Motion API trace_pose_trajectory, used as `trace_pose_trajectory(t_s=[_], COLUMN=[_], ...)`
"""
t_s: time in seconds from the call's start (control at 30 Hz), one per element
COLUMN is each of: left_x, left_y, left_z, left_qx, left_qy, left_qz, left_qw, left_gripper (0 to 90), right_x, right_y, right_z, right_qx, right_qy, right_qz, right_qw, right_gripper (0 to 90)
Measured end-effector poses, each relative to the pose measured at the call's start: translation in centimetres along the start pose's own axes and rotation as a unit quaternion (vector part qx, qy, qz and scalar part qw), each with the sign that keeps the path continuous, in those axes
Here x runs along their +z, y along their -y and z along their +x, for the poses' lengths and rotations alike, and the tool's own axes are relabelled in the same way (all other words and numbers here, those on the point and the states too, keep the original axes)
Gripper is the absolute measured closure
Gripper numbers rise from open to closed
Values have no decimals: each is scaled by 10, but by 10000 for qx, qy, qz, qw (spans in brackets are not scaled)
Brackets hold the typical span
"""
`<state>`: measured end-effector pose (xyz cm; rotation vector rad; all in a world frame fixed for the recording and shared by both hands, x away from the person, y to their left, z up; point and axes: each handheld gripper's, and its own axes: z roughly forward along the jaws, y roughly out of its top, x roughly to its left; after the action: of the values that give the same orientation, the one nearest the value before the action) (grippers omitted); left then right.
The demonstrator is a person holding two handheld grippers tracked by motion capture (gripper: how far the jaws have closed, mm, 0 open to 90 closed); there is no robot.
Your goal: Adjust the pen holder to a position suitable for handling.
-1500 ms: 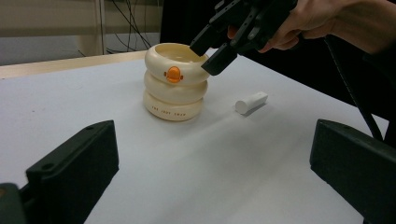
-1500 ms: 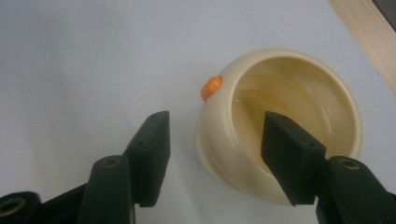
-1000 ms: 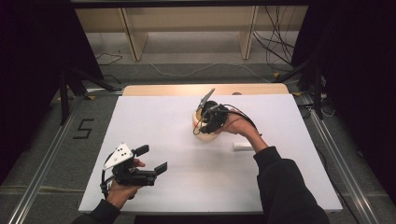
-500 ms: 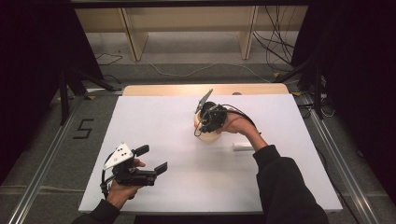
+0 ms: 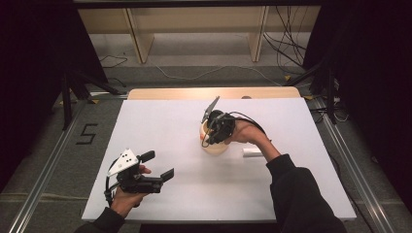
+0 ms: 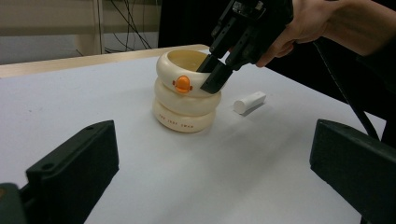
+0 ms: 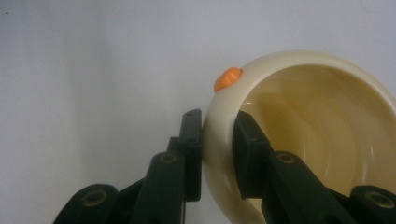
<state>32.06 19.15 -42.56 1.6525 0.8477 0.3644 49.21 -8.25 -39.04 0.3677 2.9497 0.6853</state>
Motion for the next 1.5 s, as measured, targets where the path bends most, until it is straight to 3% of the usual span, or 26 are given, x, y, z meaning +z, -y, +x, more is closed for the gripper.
trace_pose_trajectory(t_s=[0.57, 0.77, 0.8, 0.83, 0.93, 0.97, 1.33, 1.5], left_x=[0, 0, 0, 0, 0, 0, 1, 1], left_y=[0, 0, 0, 0, 0, 0, 0, 0], left_z=[0, 0, 0, 0, 0, 0, 0, 1], left_qx=[-4, -5, -8, -8, -7, -8, -16, -19], left_qy=[0, -6, -8, -9, -11, -14, -20, -30], left_qz=[0, 6, 9, 8, 4, 3, -1, 10], left_qw=[10000, 10000, 10000, 10000, 10000, 10000, 10000, 10000], left_gripper=[5, 5, 5, 5, 5, 5, 5, 5], right_x=[-2, -7, -9, -12, -19, -27, -53, -59], right_y=[1, 2, 3, 3, 5, 7, 22, 33], right_z=[5, 4, 3, 4, 2, 1, 0, -1], right_qx=[-6, 3, 40, 116, 206, 279, 463, 634], right_qy=[-19, -6, 56, 116, 87, 133, 418, 537], right_qz=[41, -16, -180, -173, -401, -600, -986, -1179], right_qw=[10000, 10000, 9998, 9997, 9989, 9977, 9932, 9895], right_gripper=[739, 652, 599, 574, 542, 498, 390, 358])
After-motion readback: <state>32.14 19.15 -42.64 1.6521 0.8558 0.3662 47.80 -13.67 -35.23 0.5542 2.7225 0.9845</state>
